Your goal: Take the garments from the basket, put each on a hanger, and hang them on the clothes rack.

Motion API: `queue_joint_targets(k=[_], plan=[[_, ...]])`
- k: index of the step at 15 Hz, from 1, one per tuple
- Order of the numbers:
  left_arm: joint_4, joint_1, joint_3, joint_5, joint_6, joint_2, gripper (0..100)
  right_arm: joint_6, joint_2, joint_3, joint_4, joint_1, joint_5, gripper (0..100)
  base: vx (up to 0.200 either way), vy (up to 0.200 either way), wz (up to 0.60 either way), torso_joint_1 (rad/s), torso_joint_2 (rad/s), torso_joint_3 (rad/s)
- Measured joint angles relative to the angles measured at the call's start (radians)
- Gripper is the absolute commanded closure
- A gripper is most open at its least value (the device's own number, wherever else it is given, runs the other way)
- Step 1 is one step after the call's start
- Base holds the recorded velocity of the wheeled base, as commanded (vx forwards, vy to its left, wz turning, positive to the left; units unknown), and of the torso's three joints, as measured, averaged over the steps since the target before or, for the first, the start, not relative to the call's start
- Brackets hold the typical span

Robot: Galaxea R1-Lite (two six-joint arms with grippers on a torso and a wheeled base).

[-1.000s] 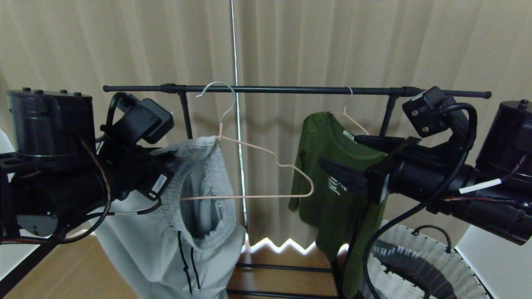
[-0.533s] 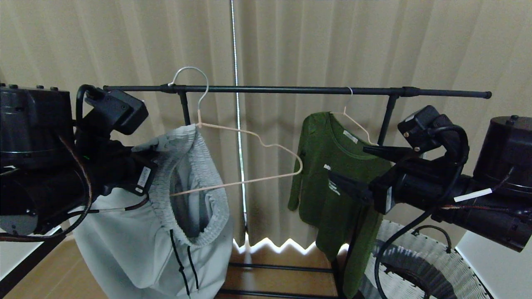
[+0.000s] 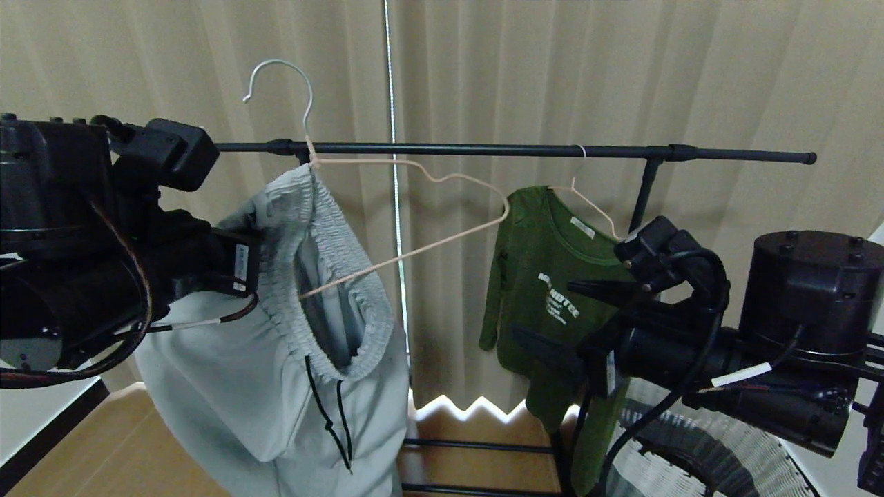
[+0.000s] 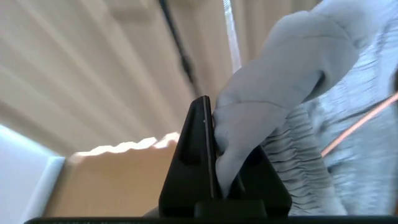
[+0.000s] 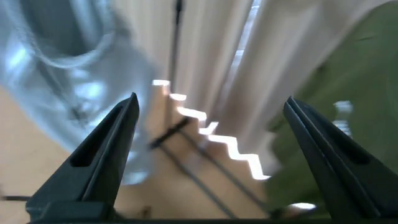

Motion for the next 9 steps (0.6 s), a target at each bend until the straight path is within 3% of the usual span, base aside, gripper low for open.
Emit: queue_joint_targets(k=[1, 2, 9], plan=[[0.001, -0.031, -0.023, 0.000, -0.070, 0.011, 100, 0.032, 0.012, -0.011, -0.001, 0.030, 0.000, 0, 0.000, 0.000, 0.00, 0.000, 0.00, 0.000], [0.000, -0.054, -0.043, 0.000, -0.094, 0.023, 100, 0.046, 0.023, -0.024, -0.003, 0.053, 0.000, 0, 0.000, 0.000, 0.00, 0.000, 0.00, 0.000], [-0.030, -0.184, -0.083, -0.013, -0.130, 0.043, 100, 0.063, 0.153, -0.128, -0.091, 0.120, -0.038, 0, 0.000, 0.000, 0.00, 0.000, 0.00, 0.000]])
